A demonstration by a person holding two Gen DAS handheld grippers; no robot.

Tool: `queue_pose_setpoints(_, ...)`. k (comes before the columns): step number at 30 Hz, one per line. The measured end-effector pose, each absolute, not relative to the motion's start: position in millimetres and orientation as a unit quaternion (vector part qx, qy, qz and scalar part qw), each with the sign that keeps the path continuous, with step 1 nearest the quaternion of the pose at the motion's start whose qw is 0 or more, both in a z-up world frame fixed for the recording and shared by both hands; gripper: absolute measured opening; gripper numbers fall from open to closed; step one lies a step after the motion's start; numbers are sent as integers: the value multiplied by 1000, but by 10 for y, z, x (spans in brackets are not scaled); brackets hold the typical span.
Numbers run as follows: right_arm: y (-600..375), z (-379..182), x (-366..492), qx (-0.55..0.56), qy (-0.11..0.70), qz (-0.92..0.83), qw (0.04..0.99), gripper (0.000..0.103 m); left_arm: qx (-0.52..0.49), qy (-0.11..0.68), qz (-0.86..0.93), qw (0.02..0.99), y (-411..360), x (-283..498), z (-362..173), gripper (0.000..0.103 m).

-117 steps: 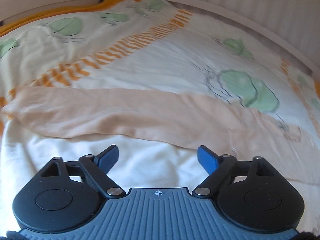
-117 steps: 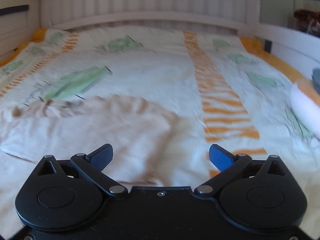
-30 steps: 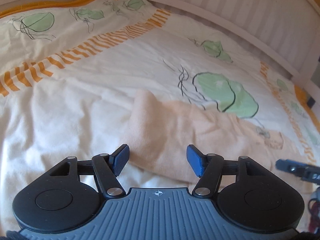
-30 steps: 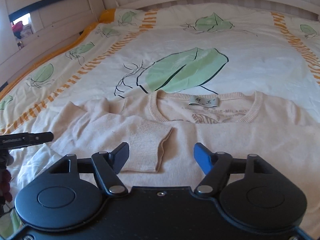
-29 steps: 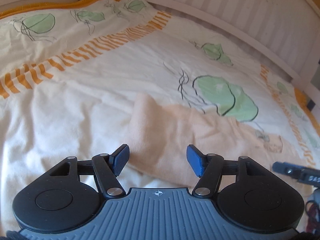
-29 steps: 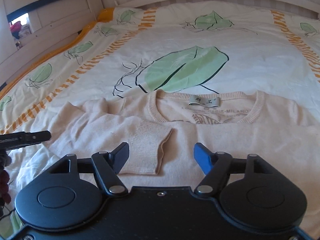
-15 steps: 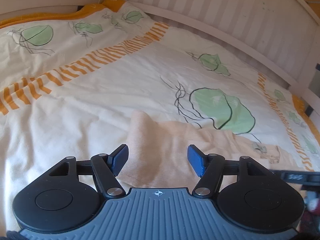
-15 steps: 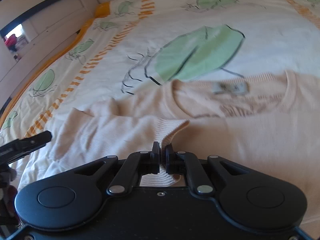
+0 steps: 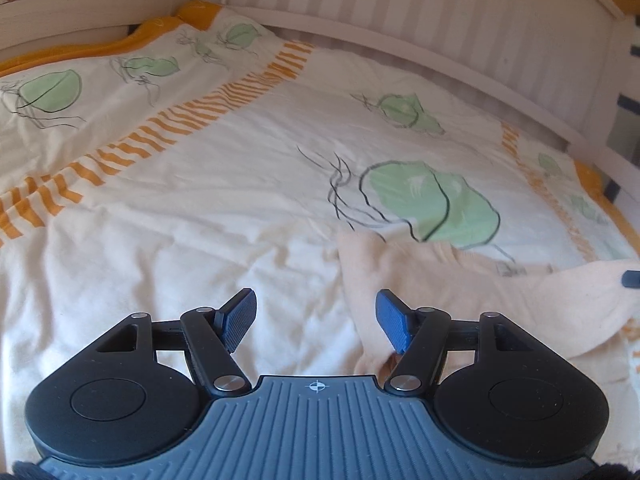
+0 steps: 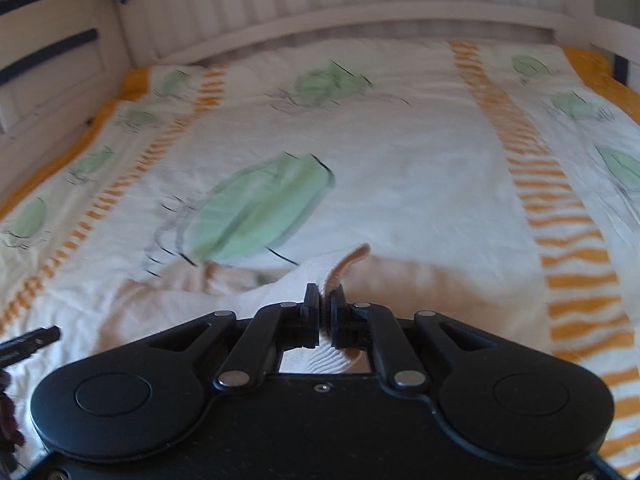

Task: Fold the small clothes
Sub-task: 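Carry the held cuff across the sweater body with the right gripper, then open the right gripper to release the cuff on the body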

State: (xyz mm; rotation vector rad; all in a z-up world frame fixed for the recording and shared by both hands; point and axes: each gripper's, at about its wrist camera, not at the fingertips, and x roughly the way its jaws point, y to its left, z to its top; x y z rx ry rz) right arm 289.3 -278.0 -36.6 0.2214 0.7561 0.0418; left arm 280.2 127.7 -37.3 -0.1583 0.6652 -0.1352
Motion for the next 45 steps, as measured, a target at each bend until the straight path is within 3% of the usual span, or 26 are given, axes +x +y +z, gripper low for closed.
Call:
queue_pose_setpoints(4, -2869, -537, 2830, 123, 384, 15, 915, 12, -42, 337, -87, 937, 1146, 2792, -452, 64)
queue_pose_setpoints(13, -3167, -365, 2584, 192, 350, 8, 917, 12, 26, 365, -152, 918, 838, 2761, -627, 64)
queue_pose_setpoints(18, -3182, -604, 2636, 166, 383, 2, 909, 13, 37, 369, -112, 922, 833, 2796, -719, 65)
queue_pose_setpoints(22, -3139, -802, 2660, 125, 404, -14, 906, 20, 40, 379, -58, 923, 943, 2837, -770, 65)
queue_pose_setpoints(23, -3139, -851, 2649, 116, 409, -18, 905, 20, 29, 382, -55, 922, 989, 2846, -781, 68)
queue_pose_setpoints(27, -3136, -971, 2543, 68, 409, -35, 909, 17, 22, 386, -53, 921, 1025, 2851, -777, 71)
queue_pose_setpoints(28, -3137, -977, 2512, 58, 407, -41, 911, 22, 27, 385, -51, 921, 1009, 2849, -782, 71)
queue_pose_setpoints(31, -3158, -977, 2433, 39, 403, -56, 913, 51, 26, 384, -50, 922, 1012, 2842, -792, 71)
queue_pose_setpoints(35, -3149, -874, 2313, 30, 360, -60, 931, 54, 24, 380, -52, 923, 1020, 2824, -804, 72)
queue_pose_setpoints(40, -2895, -856, 2348, -5, 321, -4, 947, 70, 32, 370, -54, 927, 994, 2798, -834, 75)
queue_pose_setpoints(45, -2757, -1082, 2482, -16, 324, 17, 946, 70, 31, 358, -57, 932, 1004, 2752, -869, 81)
